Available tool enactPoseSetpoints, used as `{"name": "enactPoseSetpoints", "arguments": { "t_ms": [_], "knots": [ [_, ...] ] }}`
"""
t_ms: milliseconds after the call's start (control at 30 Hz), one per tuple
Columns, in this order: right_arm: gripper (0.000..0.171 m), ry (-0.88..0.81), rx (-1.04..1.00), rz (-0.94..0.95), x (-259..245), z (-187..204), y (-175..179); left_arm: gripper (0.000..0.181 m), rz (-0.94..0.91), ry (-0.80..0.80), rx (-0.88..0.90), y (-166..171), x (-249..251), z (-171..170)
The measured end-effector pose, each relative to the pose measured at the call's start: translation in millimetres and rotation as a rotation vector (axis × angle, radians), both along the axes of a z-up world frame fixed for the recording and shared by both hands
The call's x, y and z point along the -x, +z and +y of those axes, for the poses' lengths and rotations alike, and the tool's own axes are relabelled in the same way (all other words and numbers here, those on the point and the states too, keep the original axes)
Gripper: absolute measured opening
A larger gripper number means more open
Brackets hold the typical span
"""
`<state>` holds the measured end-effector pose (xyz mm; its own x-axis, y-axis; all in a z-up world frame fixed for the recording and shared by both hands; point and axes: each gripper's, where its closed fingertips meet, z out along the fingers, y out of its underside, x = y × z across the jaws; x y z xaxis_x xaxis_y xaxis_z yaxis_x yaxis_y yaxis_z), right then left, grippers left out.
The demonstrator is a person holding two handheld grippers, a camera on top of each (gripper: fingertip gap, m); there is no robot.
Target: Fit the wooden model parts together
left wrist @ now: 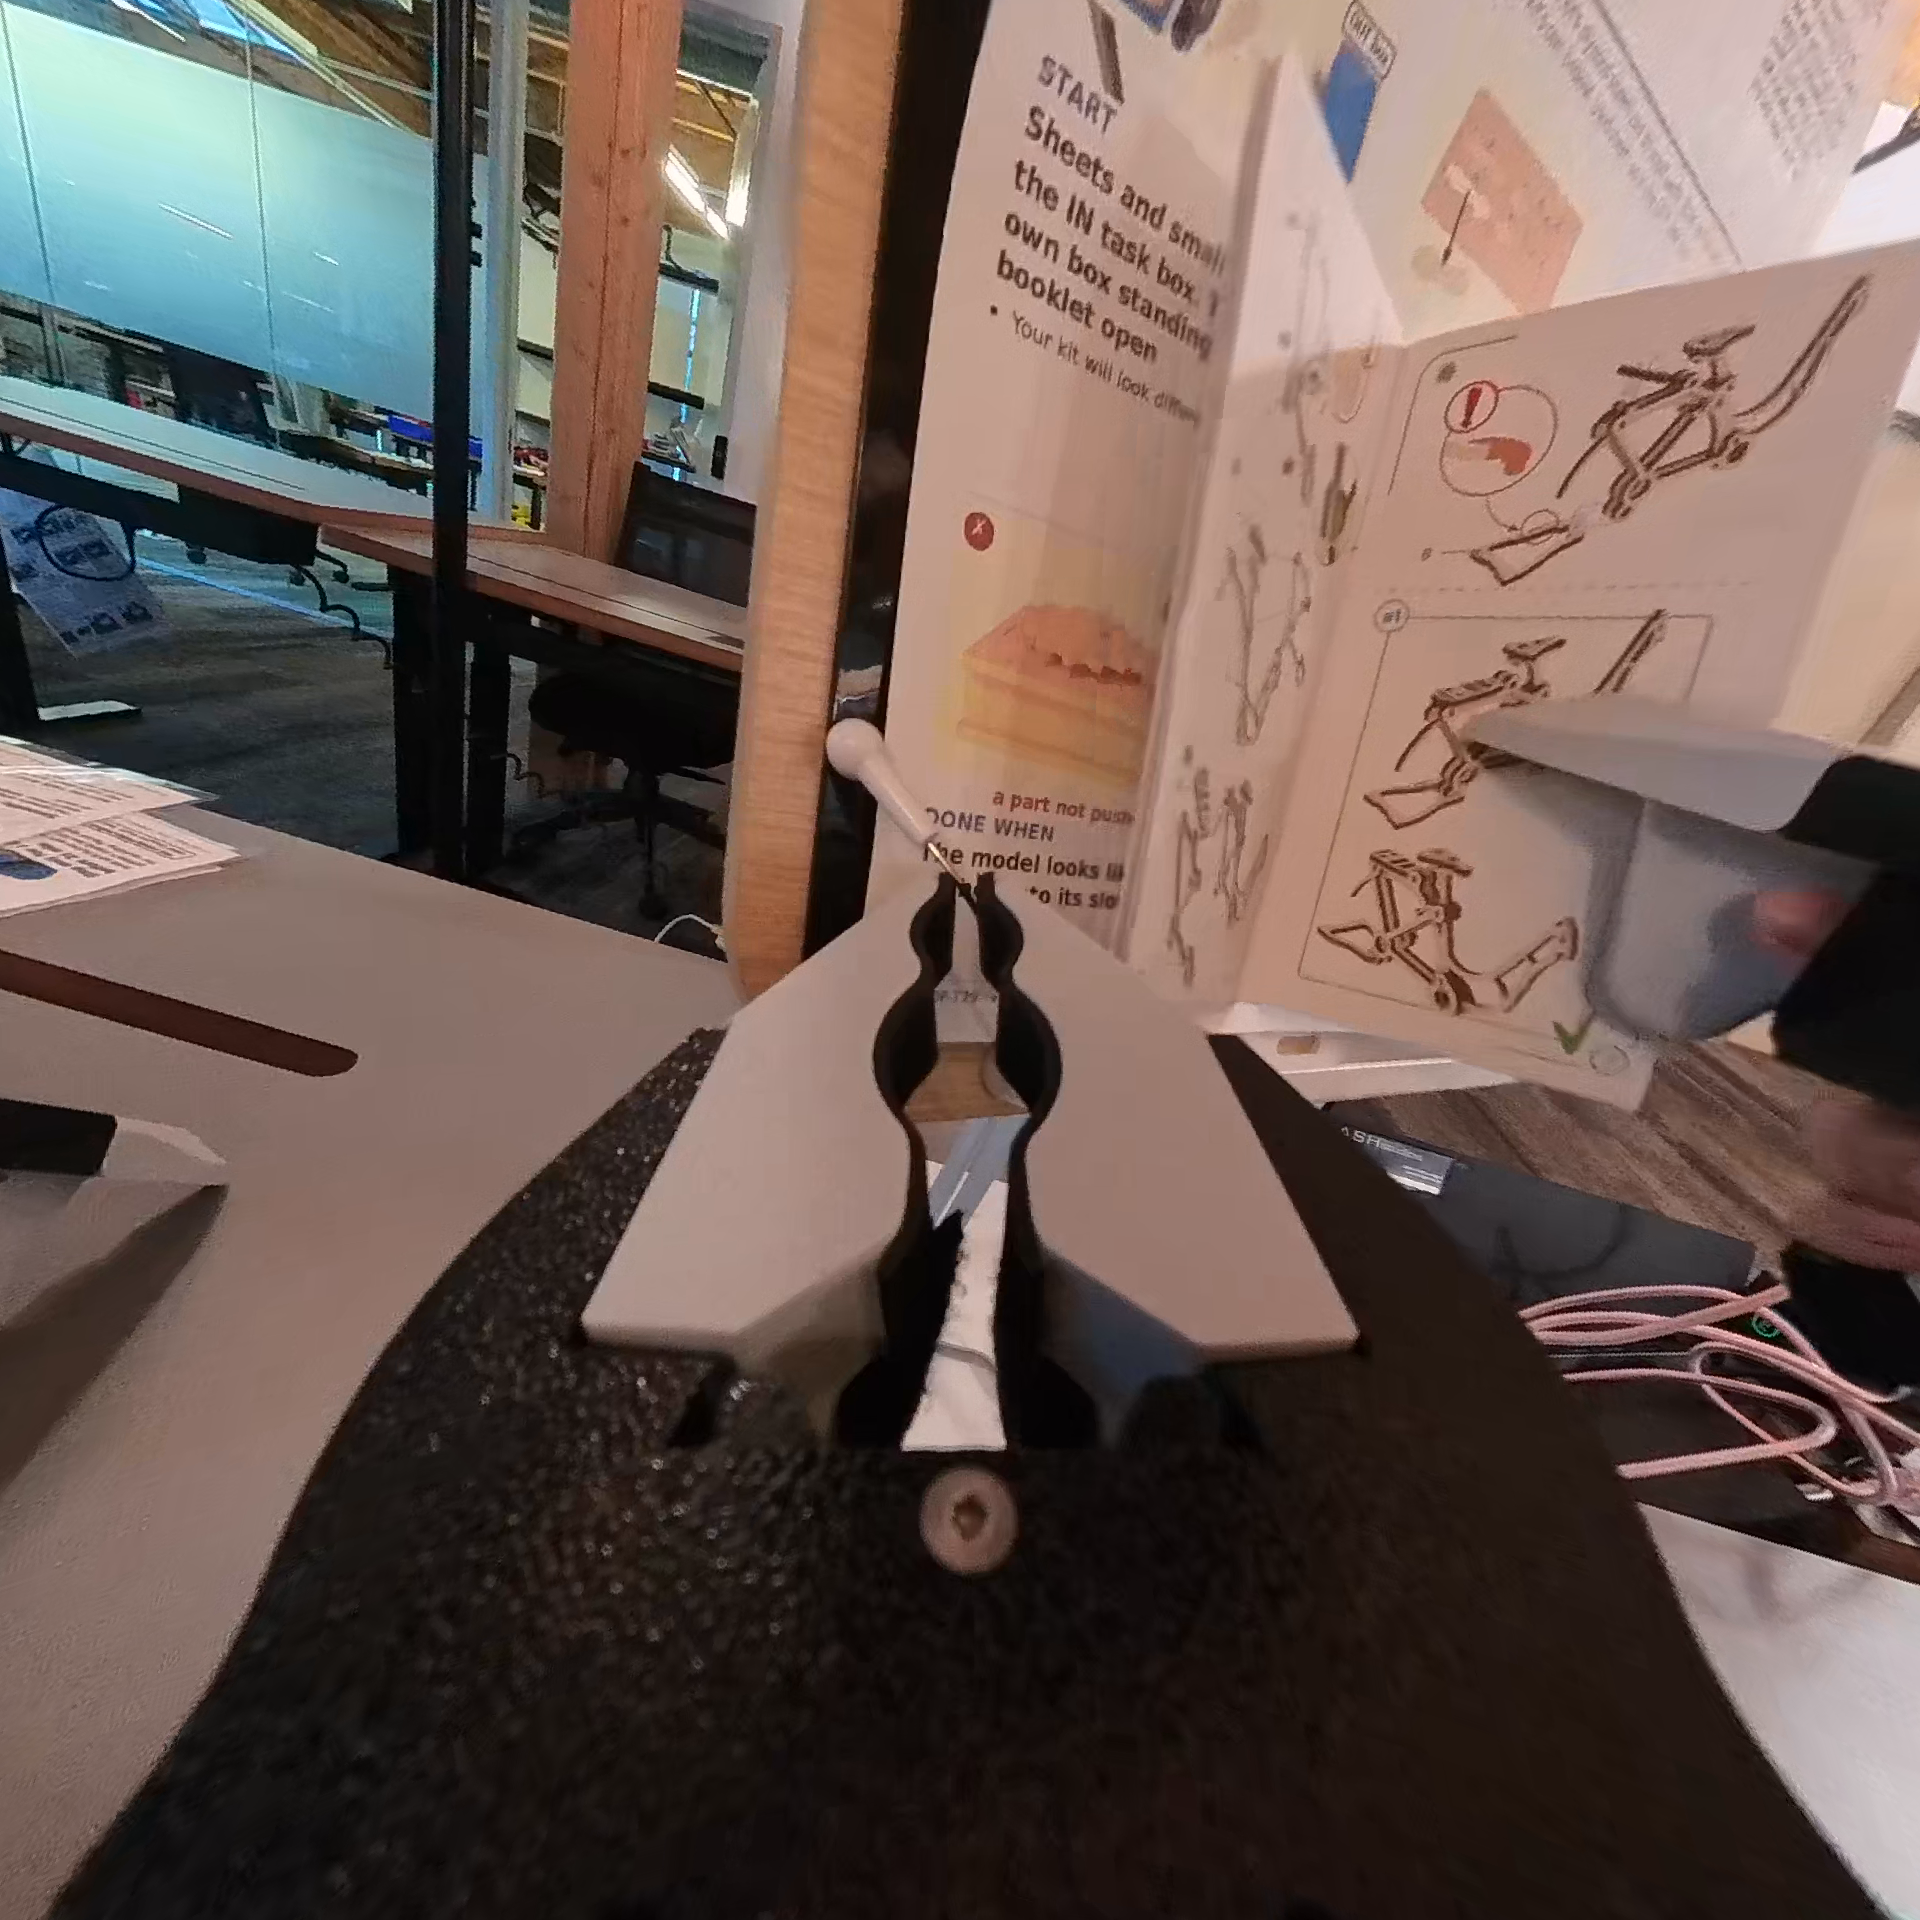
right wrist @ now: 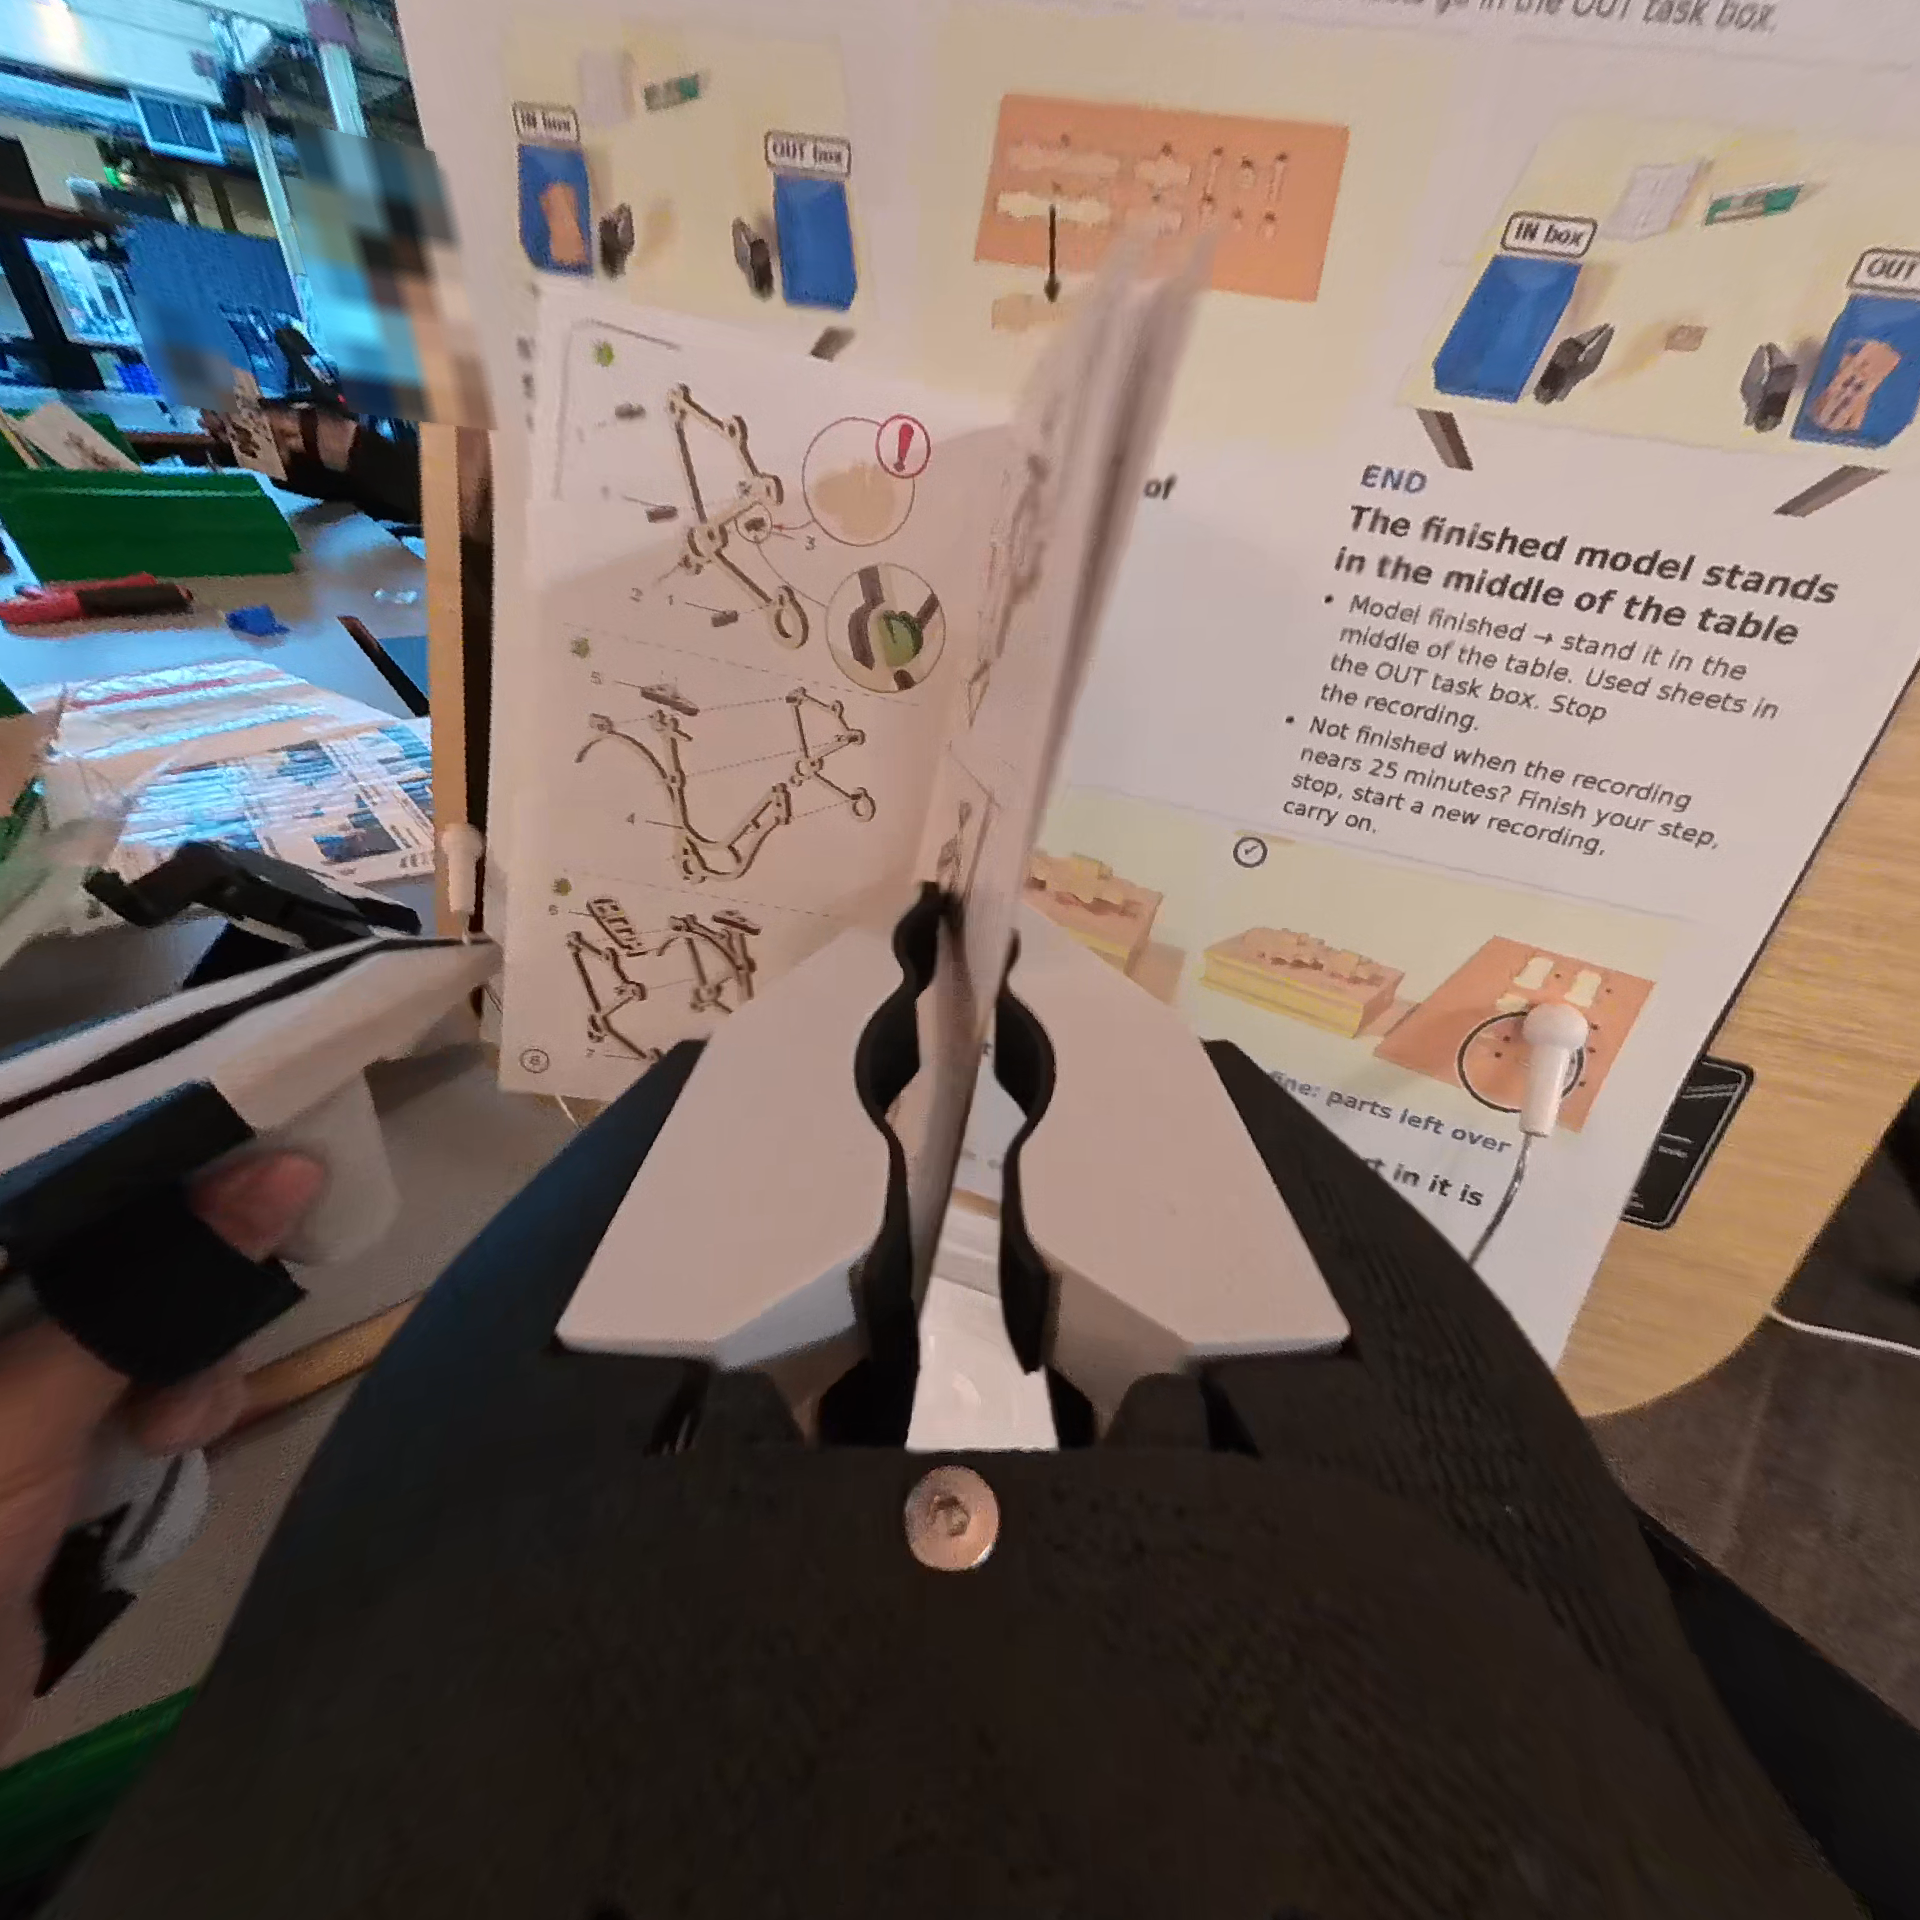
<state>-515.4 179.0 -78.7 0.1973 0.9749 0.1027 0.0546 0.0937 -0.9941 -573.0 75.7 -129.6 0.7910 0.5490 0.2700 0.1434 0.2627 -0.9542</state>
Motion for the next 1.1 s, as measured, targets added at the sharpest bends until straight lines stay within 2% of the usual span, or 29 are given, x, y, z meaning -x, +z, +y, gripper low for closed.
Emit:
{"name": "enactPoseSetpoints", "arguments": {
  "t_ms": [33,133,267,400,600,733,833,933,1000,1033,1100],
  "knots": [
    [0.013,-0.007,-0.013,-0.009,0,2,-2,0.002,0.002,0.001,0.002,0,0,0],
    [0.028,-0.007,-0.072,-0.006,-1,4,-6,0.002,0.004,0.007,0.011,0,0,0],
    [0.036,-0.024,-0.164,0.006,-4,4,-13,0.002,0.012,0.019,0.024,0,0,1],
    [0.001,0.01,-0.228,0.011,-7,0,-13,0.002,0.011,0.021,0.027,0,0,1],
    [0.0,0.079,-0.273,-0.029,-8,-3,4,0.004,0.085,0.087,0.095,-2,0,-9],
    [0.0,0.104,-0.179,-0.087,-8,4,3,0.01,0.259,0.16,0.061,27,-12,-31],
    [0.0,0.118,-0.084,-0.113,-6,7,-3,0.005,0.495,0.152,0.064,59,-43,-33],
    [0.0,0.148,0.001,-0.124,-4,6,-10,0.0,0.816,0.03,0.125,77,-103,-5],
    [0.0,0.16,0.032,-0.127,-2,7,-14,0.0,0.984,-0.042,0.272,67,-132,25],
    [0.0,0.161,0.043,-0.129,-1,9,-15,0.0,1.025,-0.034,0.359,59,-134,39],
    [0.0,0.161,0.063,-0.127,-1,13,-16,0.0,0.992,-0.034,0.505,43,-124,62]
  ]
}}
